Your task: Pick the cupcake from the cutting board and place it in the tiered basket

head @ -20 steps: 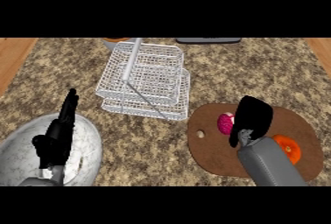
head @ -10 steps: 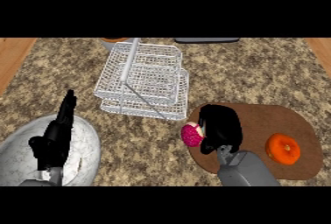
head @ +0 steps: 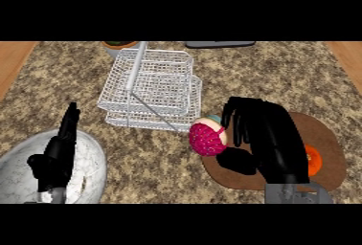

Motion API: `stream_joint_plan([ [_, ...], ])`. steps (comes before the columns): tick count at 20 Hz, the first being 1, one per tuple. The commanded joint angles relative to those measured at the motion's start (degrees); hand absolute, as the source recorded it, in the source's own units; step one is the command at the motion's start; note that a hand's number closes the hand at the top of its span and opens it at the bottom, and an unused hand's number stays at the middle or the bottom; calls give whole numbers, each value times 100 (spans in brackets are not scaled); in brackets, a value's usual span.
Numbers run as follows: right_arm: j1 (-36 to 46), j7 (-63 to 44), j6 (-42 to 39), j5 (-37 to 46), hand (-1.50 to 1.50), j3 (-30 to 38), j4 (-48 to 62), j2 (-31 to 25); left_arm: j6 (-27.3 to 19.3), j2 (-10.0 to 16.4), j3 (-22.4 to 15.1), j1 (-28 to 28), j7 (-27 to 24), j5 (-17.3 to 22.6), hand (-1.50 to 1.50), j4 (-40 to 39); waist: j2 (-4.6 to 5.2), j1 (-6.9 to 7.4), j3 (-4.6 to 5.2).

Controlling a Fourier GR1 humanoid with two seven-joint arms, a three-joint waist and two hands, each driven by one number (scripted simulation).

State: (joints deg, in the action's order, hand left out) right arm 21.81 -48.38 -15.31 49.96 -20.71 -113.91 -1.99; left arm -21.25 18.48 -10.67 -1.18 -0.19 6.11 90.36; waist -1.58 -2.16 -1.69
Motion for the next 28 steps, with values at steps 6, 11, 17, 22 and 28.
stream_joint_plan([
  [6, 986, -837, -1159, -323, 150, 503, -1621, -192, 105, -261, -272, -520, 257, 104, 0, -547, 111, 70, 186],
  [11, 1758, -1085, -1258, -292, 150, 771, -1102, -28, 140, -259, -322, -559, 183, 33, 0, -590, 142, 202, 192],
  [17, 2725, -1052, -1058, -221, 150, 1345, -52, 121, 186, -334, -362, -380, 200, 37, 0, -596, 187, 293, 190],
  [22, 3494, -1217, -973, -235, 150, 1496, 821, 195, 137, -324, -343, -283, 328, -5, 0, -596, 190, 374, 192],
  [28, 3716, -634, -635, -259, 150, 1530, 1862, 198, 317, -260, -312, -370, 204, 68, 0, -638, 232, 451, 188],
])
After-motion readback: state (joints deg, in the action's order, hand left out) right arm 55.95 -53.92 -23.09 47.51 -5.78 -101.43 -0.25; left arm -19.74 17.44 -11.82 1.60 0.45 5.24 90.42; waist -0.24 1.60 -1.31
